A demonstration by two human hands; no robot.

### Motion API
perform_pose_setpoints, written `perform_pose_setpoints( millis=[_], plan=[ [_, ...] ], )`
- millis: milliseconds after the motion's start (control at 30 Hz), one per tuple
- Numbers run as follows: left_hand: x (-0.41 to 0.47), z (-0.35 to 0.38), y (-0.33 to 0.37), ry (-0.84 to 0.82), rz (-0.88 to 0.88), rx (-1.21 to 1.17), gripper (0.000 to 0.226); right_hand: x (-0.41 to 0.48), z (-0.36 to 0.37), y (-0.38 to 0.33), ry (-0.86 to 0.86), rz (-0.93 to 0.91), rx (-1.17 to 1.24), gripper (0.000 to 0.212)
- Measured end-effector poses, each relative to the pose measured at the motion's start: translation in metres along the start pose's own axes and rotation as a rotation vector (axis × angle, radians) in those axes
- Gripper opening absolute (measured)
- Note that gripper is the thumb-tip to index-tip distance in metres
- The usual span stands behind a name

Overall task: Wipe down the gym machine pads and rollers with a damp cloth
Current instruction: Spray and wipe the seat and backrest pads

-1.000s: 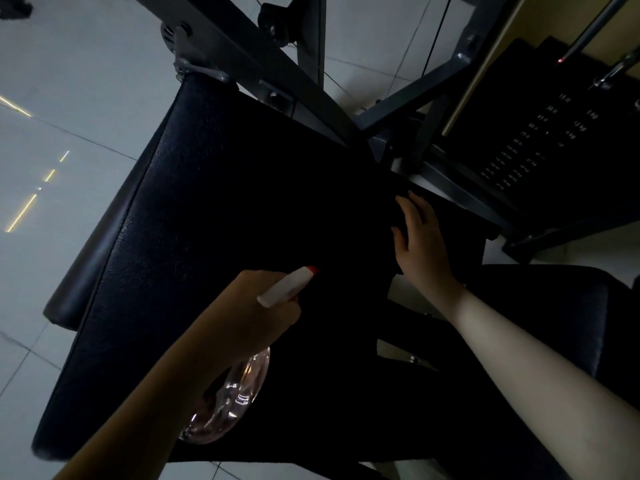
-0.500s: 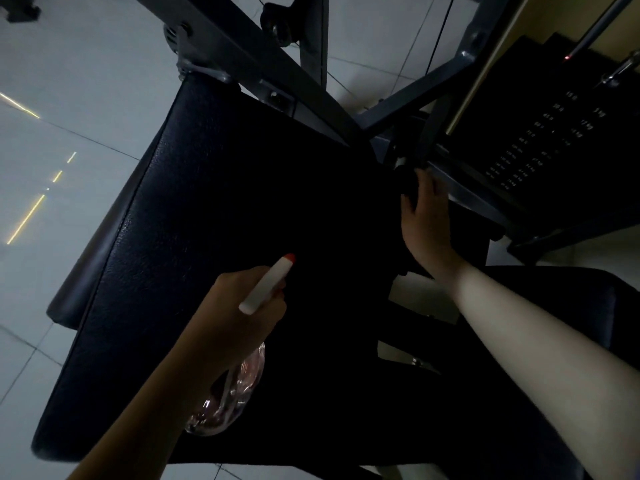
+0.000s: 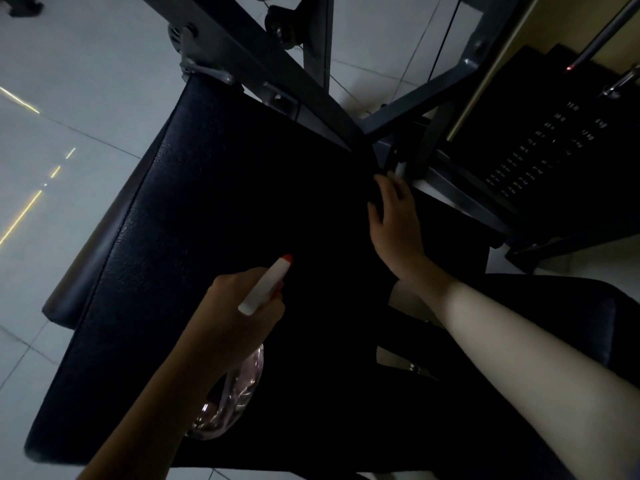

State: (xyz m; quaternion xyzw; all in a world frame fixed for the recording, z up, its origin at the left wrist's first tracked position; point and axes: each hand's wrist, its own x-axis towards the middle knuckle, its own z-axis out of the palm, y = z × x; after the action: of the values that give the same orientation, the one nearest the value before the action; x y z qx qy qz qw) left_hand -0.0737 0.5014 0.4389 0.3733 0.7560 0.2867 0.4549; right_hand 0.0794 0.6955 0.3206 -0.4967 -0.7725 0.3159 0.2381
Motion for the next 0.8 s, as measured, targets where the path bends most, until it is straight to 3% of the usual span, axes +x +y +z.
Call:
perform_pose_setpoints(
  millis=[100,167,233,333,433,500,600,667,800],
  plan=[
    [0.000,0.001,0.000,0.010,0.013,0.004,0.019,0.031,0.022,-0.028,0.149,0.157,0.043,0.043],
    [0.001,0.002,-0.001,0.027,0.012,0.008,0.019,0.039,0.032,-0.043,0.153,0.137,0.068,0.043],
    [0.002,0.002,-0.003,0.032,0.006,0.020,0.019,0.024,0.037,-0.049,0.066,-0.016,0.092,0.043],
    [0.001,0.001,-0.003,0.026,0.013,0.060,0.017,-0.028,0.032,-0.031,-0.149,-0.383,0.026,0.044],
    [-0.001,-0.002,-0.003,0.021,0.005,0.042,0.017,-0.043,0.008,0.004,-0.254,-0.558,-0.092,0.039],
    [-0.002,-0.005,-0.004,0.020,0.011,0.015,0.018,-0.036,0.002,0.010,-0.219,-0.521,-0.138,0.039],
    [-0.001,-0.006,-0.005,0.044,0.025,-0.006,0.011,-0.036,0.019,-0.019,-0.058,-0.180,-0.015,0.039],
    [-0.001,-0.004,-0.006,0.071,0.032,0.018,0.008,-0.053,0.034,-0.040,-0.024,-0.094,0.037,0.041],
    [0.000,-0.001,-0.004,0.063,0.024,0.083,0.015,-0.117,0.036,-0.020,-0.208,-0.487,0.003,0.042]
  ],
)
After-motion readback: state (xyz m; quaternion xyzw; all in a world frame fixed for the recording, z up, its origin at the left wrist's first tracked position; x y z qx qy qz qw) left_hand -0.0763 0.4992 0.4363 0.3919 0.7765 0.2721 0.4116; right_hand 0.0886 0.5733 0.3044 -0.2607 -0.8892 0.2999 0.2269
